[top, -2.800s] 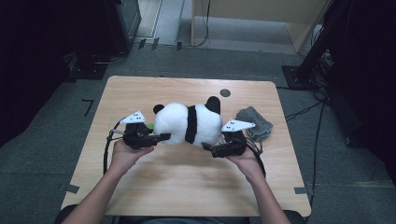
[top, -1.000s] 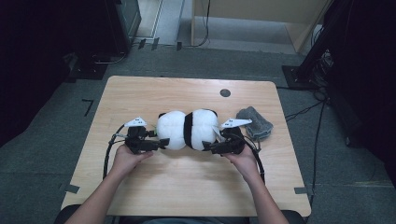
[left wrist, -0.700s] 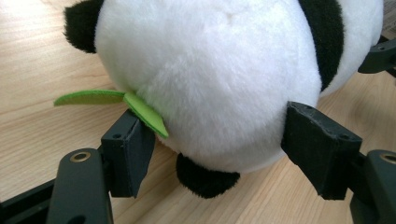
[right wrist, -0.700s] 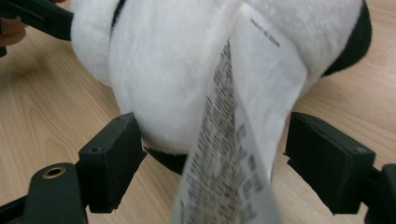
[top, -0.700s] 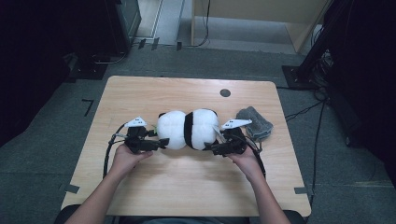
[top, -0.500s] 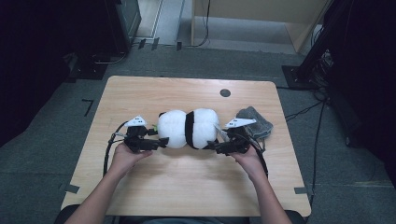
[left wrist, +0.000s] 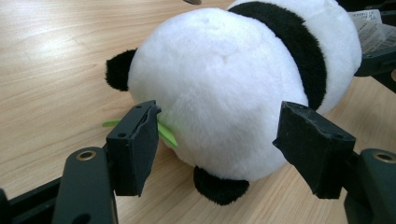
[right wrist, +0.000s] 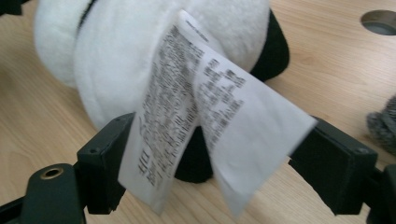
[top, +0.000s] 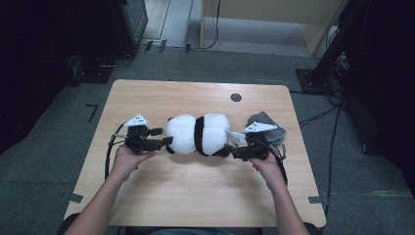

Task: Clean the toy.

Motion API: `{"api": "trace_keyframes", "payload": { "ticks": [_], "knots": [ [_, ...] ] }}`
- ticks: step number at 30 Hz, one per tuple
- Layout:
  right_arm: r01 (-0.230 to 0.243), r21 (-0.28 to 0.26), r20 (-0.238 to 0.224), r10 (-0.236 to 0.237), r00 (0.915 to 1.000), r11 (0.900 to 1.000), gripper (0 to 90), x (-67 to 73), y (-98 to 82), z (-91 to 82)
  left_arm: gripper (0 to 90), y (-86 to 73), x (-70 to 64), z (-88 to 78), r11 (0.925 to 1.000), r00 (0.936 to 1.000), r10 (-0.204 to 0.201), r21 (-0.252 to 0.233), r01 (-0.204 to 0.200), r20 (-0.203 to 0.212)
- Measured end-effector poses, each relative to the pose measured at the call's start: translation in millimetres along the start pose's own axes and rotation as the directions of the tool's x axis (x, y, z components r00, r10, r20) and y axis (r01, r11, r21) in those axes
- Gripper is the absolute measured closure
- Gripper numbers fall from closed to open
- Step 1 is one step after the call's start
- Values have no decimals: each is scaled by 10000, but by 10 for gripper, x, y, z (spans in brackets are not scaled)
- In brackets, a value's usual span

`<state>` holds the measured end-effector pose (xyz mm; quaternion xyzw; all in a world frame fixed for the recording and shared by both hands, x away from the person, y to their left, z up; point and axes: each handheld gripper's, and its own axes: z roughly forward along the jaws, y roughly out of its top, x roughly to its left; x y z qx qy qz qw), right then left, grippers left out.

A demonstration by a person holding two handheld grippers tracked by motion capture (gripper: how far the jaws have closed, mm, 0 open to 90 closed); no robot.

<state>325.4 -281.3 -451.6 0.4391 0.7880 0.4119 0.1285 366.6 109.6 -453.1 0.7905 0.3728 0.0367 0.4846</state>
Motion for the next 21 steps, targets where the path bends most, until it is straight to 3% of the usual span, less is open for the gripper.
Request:
{"api": "trace_keyframes", "payload": {
  "ticks": [8,14,21],
  "knots": [
    [40,-94,565,-35,9984,9999,177,-94,-56,-56,280,135,-17,15,9990,9989,431,-82,-430,163],
    [-29,-415,1089,74,9940,9991,183,-203,-108,-139,266,195,-83,114,9948,9947,1010,158,-1007,-180],
    [-384,-524,1396,454,9892,9979,205,-321,-132,-171,251,198,-1,210,9958,9956,910,154,-906,-238]
  ]
}}
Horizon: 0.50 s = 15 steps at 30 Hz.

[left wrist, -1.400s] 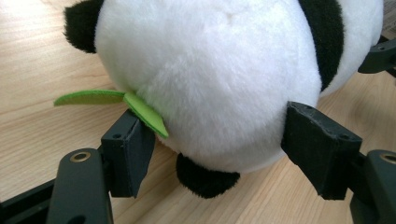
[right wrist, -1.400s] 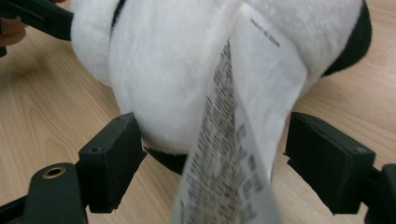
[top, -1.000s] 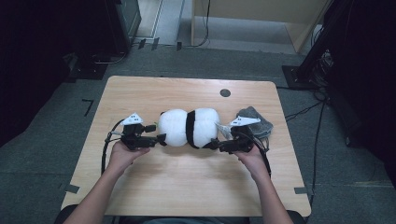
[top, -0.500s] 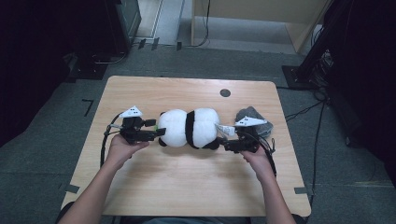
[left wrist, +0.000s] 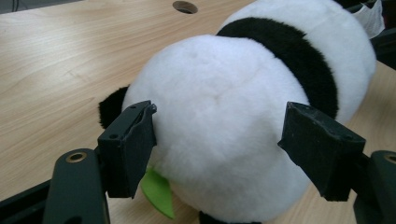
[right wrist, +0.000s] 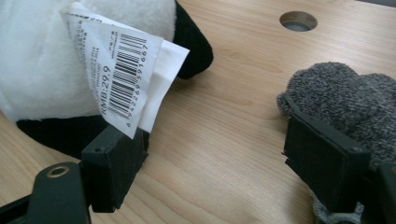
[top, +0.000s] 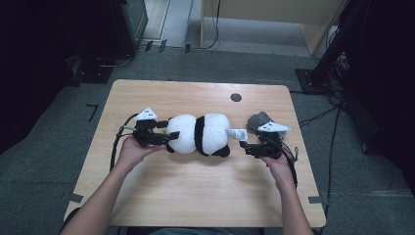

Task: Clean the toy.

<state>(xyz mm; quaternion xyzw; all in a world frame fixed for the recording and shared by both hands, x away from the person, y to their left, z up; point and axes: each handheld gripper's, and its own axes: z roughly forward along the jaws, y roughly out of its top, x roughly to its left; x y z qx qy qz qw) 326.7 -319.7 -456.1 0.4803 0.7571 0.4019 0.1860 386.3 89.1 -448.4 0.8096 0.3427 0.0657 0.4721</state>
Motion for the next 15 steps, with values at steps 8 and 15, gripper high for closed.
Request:
{"api": "trace_keyframes", "payload": {
  "ticks": [8,15],
  "knots": [
    [87,-473,667,-55,9978,9988,205,-106,-3,-13,145,-58,87,107,9999,9999,154,-64,-154,59],
    [214,-444,1496,-145,9886,9988,205,-216,-50,46,118,-78,109,147,9996,9995,257,-69,-256,185]
  ]
}}
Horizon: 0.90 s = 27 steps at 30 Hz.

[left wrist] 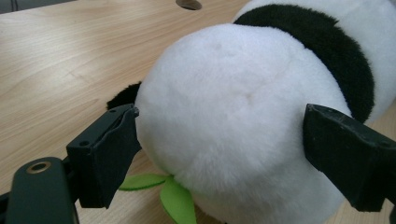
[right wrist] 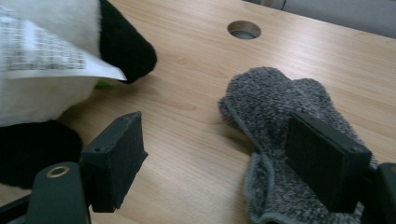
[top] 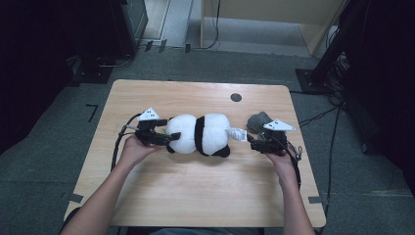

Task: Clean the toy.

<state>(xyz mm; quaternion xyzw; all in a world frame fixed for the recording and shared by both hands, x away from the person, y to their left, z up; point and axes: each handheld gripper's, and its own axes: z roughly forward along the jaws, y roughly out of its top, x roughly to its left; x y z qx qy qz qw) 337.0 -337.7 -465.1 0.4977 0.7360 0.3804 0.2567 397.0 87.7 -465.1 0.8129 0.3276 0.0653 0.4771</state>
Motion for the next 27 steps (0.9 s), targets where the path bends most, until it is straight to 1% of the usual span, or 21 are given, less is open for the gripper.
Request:
{"api": "trace_keyframes", "payload": {
  "ticks": [1,2,4,5,7,8,10,12,14,18,20,24,27],
  "knots": [
    [-54,-38,65,54,10000,10000,201,-21,-6,10,118,-4,11,6,9999,9999,-140,93,139,52],
    [-222,-39,90,223,9997,9997,183,-42,-14,22,121,-9,21,8,9996,9997,-212,194,210,119],
    [-633,-2,-62,633,9980,9980,178,-90,-27,48,137,-17,34,8,9996,9996,-197,224,192,209],
    [-832,23,-87,832,9965,9965,178,-115,-31,60,148,-20,40,8,9994,9992,-272,201,266,293],
    [-1243,11,-208,1243,9920,9922,137,-160,-29,75,156,-25,49,15,9992,9987,-363,172,357,371],
    [-1324,-30,-243,1323,9909,9912,133,-175,-23,77,157,-26,53,17,9990,9984,-415,195,408,394],
    [-1296,-235,-79,1294,9916,9913,135,-198,0,72,158,-29,58,21,9986,9979,-488,213,479,428],
    [-1405,-423,-58,1404,9901,9892,136,-230,32,56,159,-33,58,19,9986,9977,-495,226,485,457],
    [-1395,-483,-18,1396,9902,9890,136,-274,49,60,193,-38,52,9,9985,9973,-505,229,493,524],
    [-1199,-89,381,1202,9920,9927,135,-379,36,146,210,-85,34,-8,9990,9978,-440,37,439,500],
    [-1212,75,361,1209,9920,9926,135,-435,27,203,214,-93,29,-16,9991,9978,-429,45,427,504],
    [-1184,358,529,1164,9918,9923,134,-520,33,309,225,-112,21,-22,9988,9977,-491,-36,493,470],
    [-1109,522,435,1087,9931,9925,131,-572,20,373,225,-133,28,-21,9978,9965,-644,-100,650,538]
  ]
}}
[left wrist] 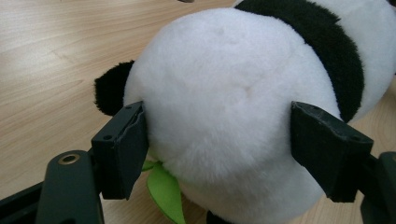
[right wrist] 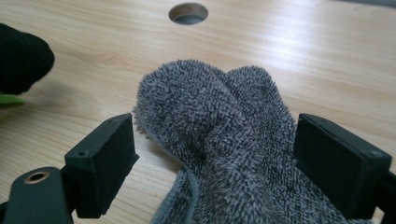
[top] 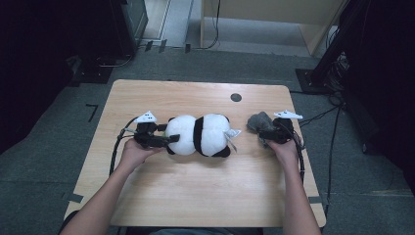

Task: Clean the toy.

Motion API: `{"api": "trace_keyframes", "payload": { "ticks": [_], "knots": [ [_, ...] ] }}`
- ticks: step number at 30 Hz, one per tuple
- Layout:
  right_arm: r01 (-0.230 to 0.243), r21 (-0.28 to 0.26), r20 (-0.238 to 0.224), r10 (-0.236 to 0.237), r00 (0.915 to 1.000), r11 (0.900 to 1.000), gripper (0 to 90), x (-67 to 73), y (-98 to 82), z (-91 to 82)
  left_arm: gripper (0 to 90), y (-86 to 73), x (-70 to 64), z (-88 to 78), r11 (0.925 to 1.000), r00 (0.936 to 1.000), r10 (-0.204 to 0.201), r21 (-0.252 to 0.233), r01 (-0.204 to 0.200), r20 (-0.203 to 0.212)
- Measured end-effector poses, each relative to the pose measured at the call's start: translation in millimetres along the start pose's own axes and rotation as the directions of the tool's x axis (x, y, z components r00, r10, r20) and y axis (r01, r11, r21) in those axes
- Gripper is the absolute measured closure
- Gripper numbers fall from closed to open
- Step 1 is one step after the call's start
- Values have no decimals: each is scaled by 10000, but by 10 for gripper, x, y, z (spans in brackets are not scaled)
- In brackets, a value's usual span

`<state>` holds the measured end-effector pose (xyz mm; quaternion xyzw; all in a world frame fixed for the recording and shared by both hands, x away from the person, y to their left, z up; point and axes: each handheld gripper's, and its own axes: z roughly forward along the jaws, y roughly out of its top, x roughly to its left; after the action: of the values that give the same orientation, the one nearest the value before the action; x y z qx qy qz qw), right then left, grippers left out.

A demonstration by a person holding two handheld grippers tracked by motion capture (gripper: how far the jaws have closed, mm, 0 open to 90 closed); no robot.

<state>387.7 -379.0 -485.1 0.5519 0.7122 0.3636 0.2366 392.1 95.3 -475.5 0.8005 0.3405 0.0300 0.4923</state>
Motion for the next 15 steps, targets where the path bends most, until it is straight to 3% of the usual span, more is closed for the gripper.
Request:
{"api": "trace_keyframes", "payload": {
  "ticks": [3,7,11,15],
  "knots": [
    [-179,214,-42,180,9998,9996,134,-47,-25,67,221,-20,5,4,9998,9999,-133,-147,133,3],
    [-321,643,0,322,9995,9974,167,-78,-81,144,199,-35,0,8,9996,9999,-20,-293,17,-110],
    [-11,997,241,-13,9997,9950,301,-83,-130,195,138,-39,-16,21,9990,9989,12,-454,-33,-460],
    [335,1041,320,-370,9988,9940,445,-78,-159,222,136,-39,-24,25,9988,9988,-160,-460,139,-453]
  ]
}}
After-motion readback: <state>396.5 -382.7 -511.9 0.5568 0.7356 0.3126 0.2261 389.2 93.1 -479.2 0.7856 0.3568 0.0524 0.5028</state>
